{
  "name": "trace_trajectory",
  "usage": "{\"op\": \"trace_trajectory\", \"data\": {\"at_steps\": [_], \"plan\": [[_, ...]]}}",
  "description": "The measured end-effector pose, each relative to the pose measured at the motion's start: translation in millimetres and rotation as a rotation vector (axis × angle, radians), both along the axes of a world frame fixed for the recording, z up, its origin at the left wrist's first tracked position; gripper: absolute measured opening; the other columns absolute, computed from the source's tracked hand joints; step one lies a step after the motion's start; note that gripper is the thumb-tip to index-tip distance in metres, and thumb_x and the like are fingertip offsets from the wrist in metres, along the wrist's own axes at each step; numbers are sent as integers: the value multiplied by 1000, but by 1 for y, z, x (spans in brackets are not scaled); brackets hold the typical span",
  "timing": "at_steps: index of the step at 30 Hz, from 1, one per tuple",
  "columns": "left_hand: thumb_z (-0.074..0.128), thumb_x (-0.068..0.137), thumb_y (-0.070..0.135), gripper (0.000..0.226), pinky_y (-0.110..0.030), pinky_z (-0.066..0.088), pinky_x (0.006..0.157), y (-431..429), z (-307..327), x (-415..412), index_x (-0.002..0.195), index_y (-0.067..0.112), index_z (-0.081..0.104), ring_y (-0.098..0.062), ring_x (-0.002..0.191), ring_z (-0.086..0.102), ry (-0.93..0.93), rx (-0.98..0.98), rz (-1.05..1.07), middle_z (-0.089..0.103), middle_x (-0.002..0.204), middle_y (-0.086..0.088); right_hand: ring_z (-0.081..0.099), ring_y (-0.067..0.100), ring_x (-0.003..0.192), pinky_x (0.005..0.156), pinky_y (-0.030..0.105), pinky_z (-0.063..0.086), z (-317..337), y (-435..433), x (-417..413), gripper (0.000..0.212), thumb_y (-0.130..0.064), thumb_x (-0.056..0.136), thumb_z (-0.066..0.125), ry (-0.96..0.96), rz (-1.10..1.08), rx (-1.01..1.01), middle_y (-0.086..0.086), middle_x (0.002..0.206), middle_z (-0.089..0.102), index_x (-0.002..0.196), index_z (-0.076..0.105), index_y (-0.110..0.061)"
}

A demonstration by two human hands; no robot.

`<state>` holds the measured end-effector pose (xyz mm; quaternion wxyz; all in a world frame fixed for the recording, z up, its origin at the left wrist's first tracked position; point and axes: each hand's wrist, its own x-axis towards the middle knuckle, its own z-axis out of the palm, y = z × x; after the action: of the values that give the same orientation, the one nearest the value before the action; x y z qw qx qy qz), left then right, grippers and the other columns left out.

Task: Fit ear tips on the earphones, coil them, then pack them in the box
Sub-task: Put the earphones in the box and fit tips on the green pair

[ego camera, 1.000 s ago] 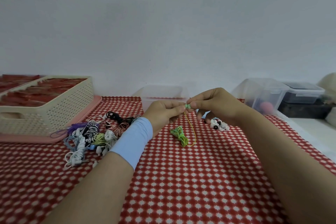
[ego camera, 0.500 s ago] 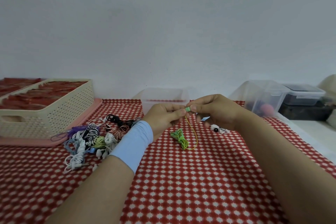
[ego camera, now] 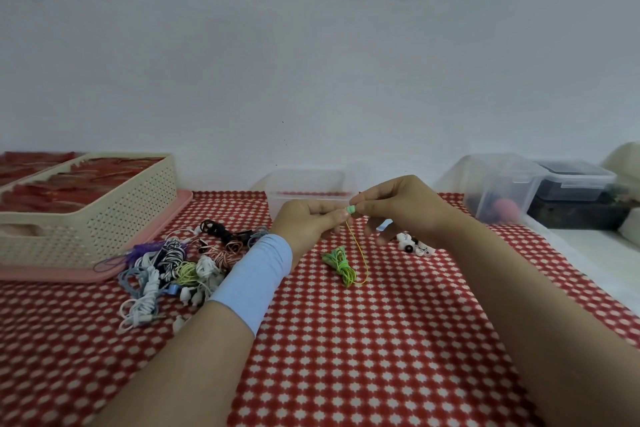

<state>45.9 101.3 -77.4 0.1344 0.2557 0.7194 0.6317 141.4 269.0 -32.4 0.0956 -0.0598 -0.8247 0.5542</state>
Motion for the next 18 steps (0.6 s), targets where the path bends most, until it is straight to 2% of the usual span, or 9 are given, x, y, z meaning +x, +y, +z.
{"op": "trace_trajectory", "data": {"at_steps": [4,9,12,15,18], "plan": [[77,82,26,6,-42,53,98,-1,3,3,88,24,79,-16,85,70,13,-23,0,77,84,-4,69,18,66,61,32,62,-1,-2,-1,10,-10,87,78,6,-2,65,10,92,79,96,81,-9],[77,83,28,7,-40,54,95,-2,2,4,83,22,80,-9,74,66,35,-27,11,74,74,0,71,15,63,57,32,62,-7,-7,-4,4,-11,88,77,77,-58,134,5,84,79,90,81,-10],[77,83,27,9,-42,55,94,-2,3,4,86,19,79,-12,74,65,-1,-20,24,74,75,-3,72,15,64,55,30,61,-7,-9,-6,4,-8,88,78,125,-65,178,5,76,77,88,81,-11],[76,83,24,10,-45,55,94,-1,3,4,90,17,79,-16,77,64,-44,-8,3,74,80,-6,72,19,63,56,30,61,-4,-8,-7,7,-6,86,79,118,-62,157,8,77,77,89,80,-12],[76,83,26,12,-37,55,93,0,4,5,94,20,78,-10,77,68,20,-35,30,76,79,0,71,18,62,59,33,63,-3,-7,-7,7,-7,86,79,92,-64,177,9,77,78,87,81,-14]]}}
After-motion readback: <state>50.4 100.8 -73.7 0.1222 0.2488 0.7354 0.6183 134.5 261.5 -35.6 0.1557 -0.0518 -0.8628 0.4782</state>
